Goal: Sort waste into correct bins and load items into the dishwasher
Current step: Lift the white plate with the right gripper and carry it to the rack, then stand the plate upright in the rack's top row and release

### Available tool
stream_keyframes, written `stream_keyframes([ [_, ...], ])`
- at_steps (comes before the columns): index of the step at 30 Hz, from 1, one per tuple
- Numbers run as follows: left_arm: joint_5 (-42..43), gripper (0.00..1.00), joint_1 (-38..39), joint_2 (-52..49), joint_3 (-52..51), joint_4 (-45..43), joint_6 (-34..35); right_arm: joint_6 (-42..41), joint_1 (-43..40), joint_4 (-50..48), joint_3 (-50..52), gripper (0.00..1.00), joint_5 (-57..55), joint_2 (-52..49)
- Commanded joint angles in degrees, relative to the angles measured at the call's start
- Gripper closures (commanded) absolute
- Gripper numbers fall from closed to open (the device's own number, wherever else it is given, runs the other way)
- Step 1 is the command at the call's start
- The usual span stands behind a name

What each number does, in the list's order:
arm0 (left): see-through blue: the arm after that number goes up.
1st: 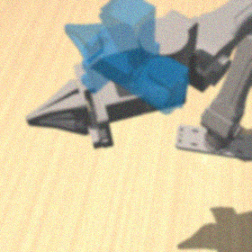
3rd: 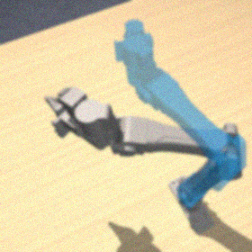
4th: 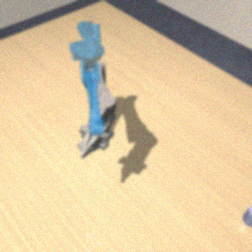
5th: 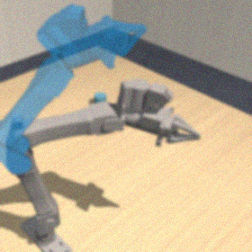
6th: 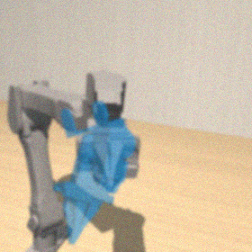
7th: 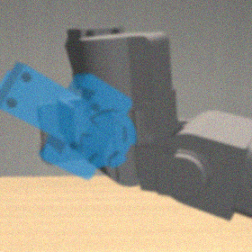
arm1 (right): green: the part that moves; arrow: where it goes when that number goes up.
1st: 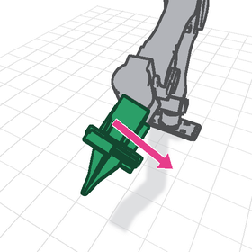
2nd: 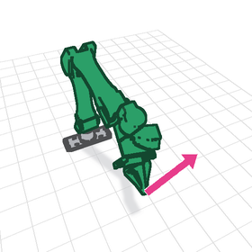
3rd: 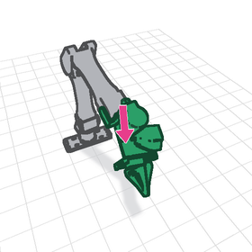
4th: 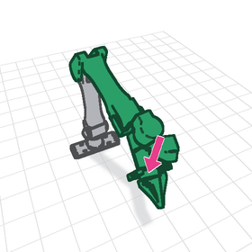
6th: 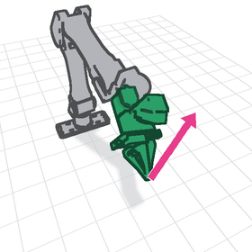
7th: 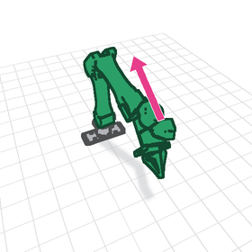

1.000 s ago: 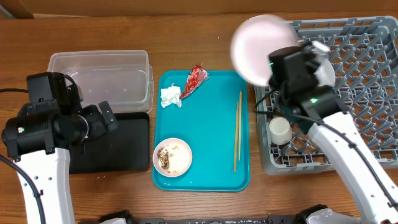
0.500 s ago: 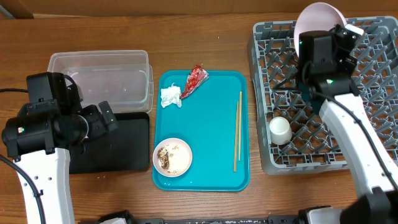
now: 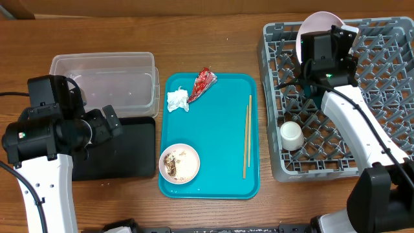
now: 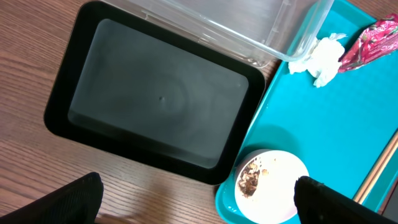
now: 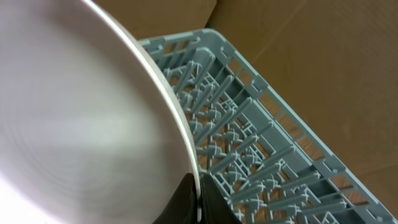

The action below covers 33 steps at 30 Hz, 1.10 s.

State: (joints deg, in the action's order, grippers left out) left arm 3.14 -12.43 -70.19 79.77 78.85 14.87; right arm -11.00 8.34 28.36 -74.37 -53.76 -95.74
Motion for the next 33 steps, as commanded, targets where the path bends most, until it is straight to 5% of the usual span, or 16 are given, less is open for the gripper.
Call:
stream_keyframes([
  [1, -0.61, 0.0, -0.28, -0.04, 0.74, 0.0, 0.76, 0.66, 0.11, -2.49, -1.46, 0.96, -4.85, -0.5],
  [8, -0.59, 0.0, -0.28, -0.04, 0.74, 0.02, 0.76, 6.43, 0.22, -8.83, -1.46, 0.96, -5.2, -0.48],
  [33, -0.59, 0.0, -0.28, -0.04, 0.74, 0.0, 0.79, 6.58, -0.13, -10.73, -1.46, 0.96, -3.63, -3.96],
])
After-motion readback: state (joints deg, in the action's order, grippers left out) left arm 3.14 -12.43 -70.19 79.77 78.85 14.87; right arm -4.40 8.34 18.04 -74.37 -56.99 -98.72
